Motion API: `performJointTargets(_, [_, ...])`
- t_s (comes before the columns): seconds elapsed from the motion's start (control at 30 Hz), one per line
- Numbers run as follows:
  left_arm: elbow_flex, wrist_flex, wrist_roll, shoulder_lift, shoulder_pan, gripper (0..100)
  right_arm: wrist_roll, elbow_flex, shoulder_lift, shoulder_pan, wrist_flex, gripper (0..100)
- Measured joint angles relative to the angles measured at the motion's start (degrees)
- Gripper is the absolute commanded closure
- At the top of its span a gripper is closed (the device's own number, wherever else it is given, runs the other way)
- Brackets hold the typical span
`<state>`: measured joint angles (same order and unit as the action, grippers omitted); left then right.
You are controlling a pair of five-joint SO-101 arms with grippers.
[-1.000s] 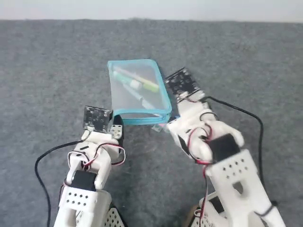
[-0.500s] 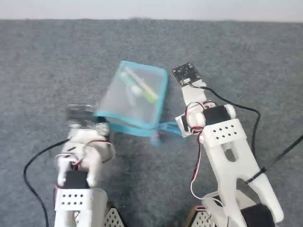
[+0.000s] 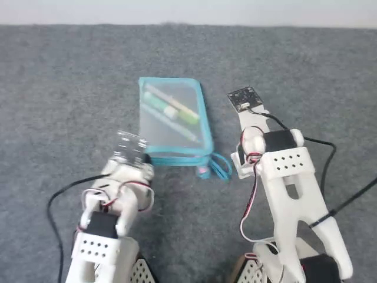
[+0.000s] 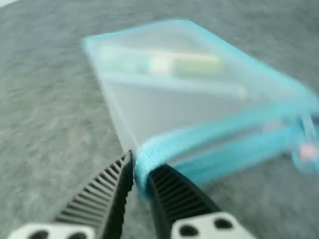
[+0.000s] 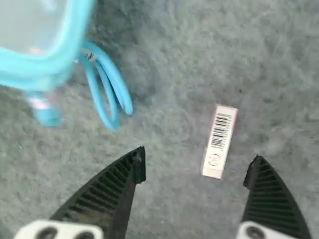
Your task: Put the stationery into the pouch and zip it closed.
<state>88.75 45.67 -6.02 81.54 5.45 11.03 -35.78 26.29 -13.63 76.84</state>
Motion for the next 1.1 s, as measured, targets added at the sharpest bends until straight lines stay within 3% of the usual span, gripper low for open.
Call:
performJointTargets(0.1, [0.0, 2.1, -4.8, 0.0, 4.2, 99, 2.8, -1.7, 0.0, 2.6, 0.5, 67.8])
performJointTargets(0.37, [0.0, -1.1, 4.0, 0.0, -6.0, 99, 7.3, -6.9, 0.0, 8.9, 0.4, 68.2])
performJointTargets(0.6, [0.0, -2.7, 5.8, 0.0, -9.1, 99, 7.4, -15.8, 0.0, 9.3, -11.0, 79.4])
performJointTargets(0.87, [0.0, -2.7, 5.8, 0.0, -9.1, 99, 7.5, -20.0, -0.4, 9.4, -18.4, 79.6])
performJointTargets(1.1, [0.0, -2.7, 5.8, 0.0, -9.1, 99, 7.4, -20.0, -9.1, 13.6, -23.8, 80.0])
